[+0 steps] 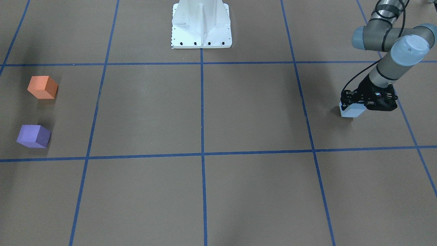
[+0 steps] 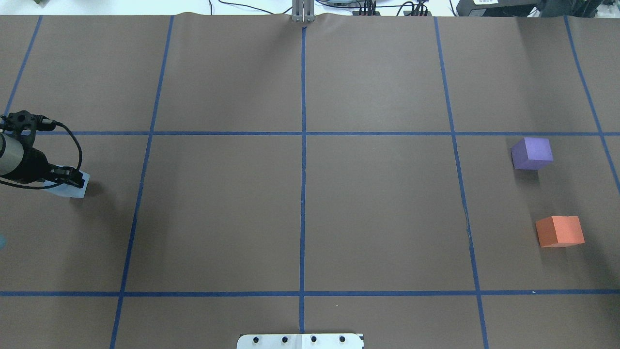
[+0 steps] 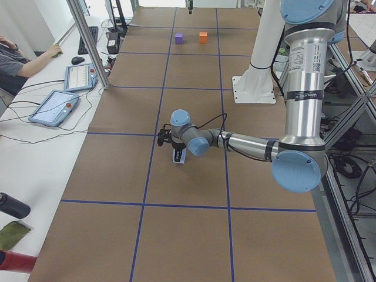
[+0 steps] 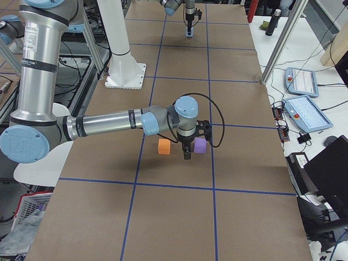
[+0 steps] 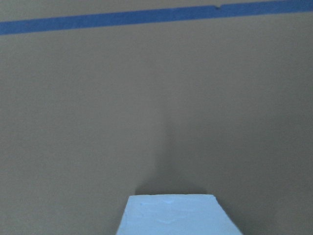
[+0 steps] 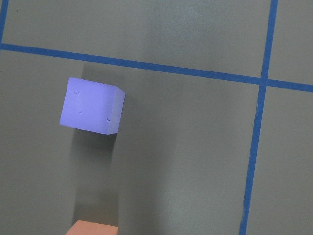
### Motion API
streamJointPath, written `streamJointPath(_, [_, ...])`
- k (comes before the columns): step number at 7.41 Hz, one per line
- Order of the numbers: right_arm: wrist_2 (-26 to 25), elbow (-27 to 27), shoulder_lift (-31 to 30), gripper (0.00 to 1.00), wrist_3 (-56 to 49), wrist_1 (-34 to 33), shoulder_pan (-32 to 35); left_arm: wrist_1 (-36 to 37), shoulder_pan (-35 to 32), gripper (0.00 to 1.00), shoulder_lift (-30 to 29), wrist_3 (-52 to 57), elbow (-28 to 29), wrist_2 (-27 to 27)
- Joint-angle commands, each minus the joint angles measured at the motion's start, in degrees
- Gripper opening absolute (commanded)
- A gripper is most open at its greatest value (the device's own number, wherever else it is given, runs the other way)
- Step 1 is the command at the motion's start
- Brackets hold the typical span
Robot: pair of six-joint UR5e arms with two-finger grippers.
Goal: Place blue block between orange and purple blocks
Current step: 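Carry the light-blue cube with the left gripper to the table center and release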
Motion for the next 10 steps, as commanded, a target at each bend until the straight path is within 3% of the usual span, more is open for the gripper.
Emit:
streamJointPath(1, [0.0, 0.04, 0.0, 1.0, 0.0, -0.02, 0.0, 15.02, -0.01, 0.0, -8.84, -0.85, -5.9, 0.14])
streamJointPath(3, [0.17, 0.04, 0.0, 1.0, 0.0, 0.07, 0.0, 33.85, 0.87, 0.0, -24.21, -1.64, -7.25, 0.14])
streamJointPath(4, [0.18, 0.13, 0.0, 1.0, 0.0, 0.07, 0.0, 37.32, 5.22, 0.0, -29.68, -7.3, -6.64, 0.31])
streamJointPath(5, [0.18, 0.13, 0.0, 1.0, 0.0, 0.07, 0.0, 37.44, 10.14, 0.0, -34.95, -13.97, -4.46, 4.06])
streamJointPath(7, [0.18, 0.13, 0.0, 1.0, 0.0, 0.07, 0.0, 36.75, 18.07, 0.0, -48.3, -23.41, 8.23, 9.96])
streamJointPath(8, [0.26, 0.13, 0.0, 1.0, 0.0, 0.07, 0.0, 36.39, 20.54, 0.04, -51.76, -23.71, 13.18, 11.03])
streamJointPath(10, [0.35, 0.13, 0.0, 1.0, 0.0, 0.07, 0.0, 26.16, 22.57, 0.15, -52.23, -23.97, 19.87, 11.74])
